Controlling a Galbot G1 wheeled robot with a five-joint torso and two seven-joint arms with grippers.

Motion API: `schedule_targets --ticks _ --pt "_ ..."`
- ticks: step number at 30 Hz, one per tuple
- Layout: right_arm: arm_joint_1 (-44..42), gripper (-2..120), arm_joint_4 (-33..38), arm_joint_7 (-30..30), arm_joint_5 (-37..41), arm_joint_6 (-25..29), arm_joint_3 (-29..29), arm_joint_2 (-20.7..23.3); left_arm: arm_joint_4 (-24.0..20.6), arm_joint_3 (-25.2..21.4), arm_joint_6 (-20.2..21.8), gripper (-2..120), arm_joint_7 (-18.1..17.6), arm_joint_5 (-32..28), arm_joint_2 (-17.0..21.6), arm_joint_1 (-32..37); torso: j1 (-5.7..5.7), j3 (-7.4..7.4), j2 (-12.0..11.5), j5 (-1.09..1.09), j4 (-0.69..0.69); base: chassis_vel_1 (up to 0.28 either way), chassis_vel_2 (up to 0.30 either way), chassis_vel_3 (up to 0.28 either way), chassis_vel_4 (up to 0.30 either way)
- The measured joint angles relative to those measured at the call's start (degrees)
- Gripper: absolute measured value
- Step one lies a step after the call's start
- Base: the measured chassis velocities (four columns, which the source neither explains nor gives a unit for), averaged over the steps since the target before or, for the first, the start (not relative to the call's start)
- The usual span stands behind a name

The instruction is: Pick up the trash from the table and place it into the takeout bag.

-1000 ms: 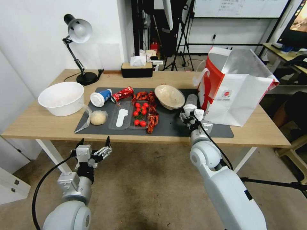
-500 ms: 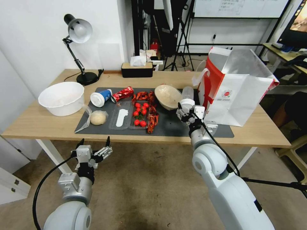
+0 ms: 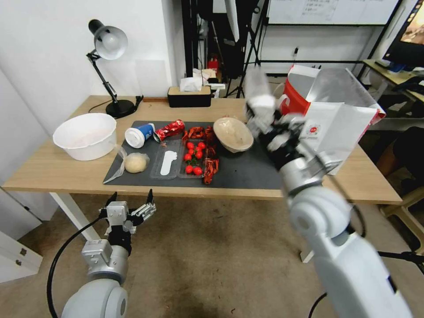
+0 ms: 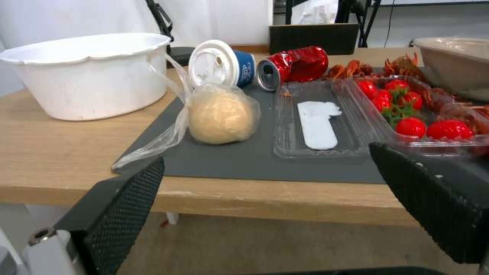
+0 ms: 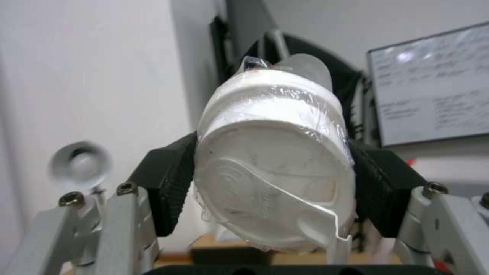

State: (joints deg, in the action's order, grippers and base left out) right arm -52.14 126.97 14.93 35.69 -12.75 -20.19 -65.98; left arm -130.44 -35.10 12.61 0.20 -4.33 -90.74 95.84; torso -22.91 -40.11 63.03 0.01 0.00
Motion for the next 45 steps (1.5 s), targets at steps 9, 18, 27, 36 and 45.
schedule_targets --ticks 9,18,27,36,45 --pt "9.7 65 -7.5 12.6 3.2 -5.6 -4.0 6.4 0.0 0.5 -0.3 100 0.1 0.6 -0.5 0.0 0.0 0.0 0.0 0.0 -0.01 0.0 0.0 0.0 0.0" --pt "14.7 65 -14.5 20.7 5.8 -13.9 -2.1 6.0 0.4 0.4 -1.4 100 0.1 0.7 -0.4 0.2 -0.01 0.0 0.0 -0.01 0.0 0.0 0.0 0.0 0.0" --pt "15.0 90 -14.7 21.8 6.6 -15.0 -1.7 5.0 1.0 0.4 -1.8 100 0.1 1.0 -0.4 0.2 -0.01 0.0 0.0 -0.01 -0.01 0.0 0.0 0.0 0.0" --pt "14.9 100 -14.2 21.8 7.3 -14.8 -2.2 5.6 1.2 0.7 -1.8 100 0.1 1.3 -0.6 0.1 0.0 0.0 0.0 -0.01 -0.01 0.0 0.0 0.0 0.0" --pt "13.8 100 -7.7 13.9 14.7 -5.0 -2.2 7.0 1.2 0.6 -2.0 100 0.1 1.3 -0.5 0.2 0.0 0.0 0.0 -0.02 0.0 0.0 0.0 0.0 0.0"
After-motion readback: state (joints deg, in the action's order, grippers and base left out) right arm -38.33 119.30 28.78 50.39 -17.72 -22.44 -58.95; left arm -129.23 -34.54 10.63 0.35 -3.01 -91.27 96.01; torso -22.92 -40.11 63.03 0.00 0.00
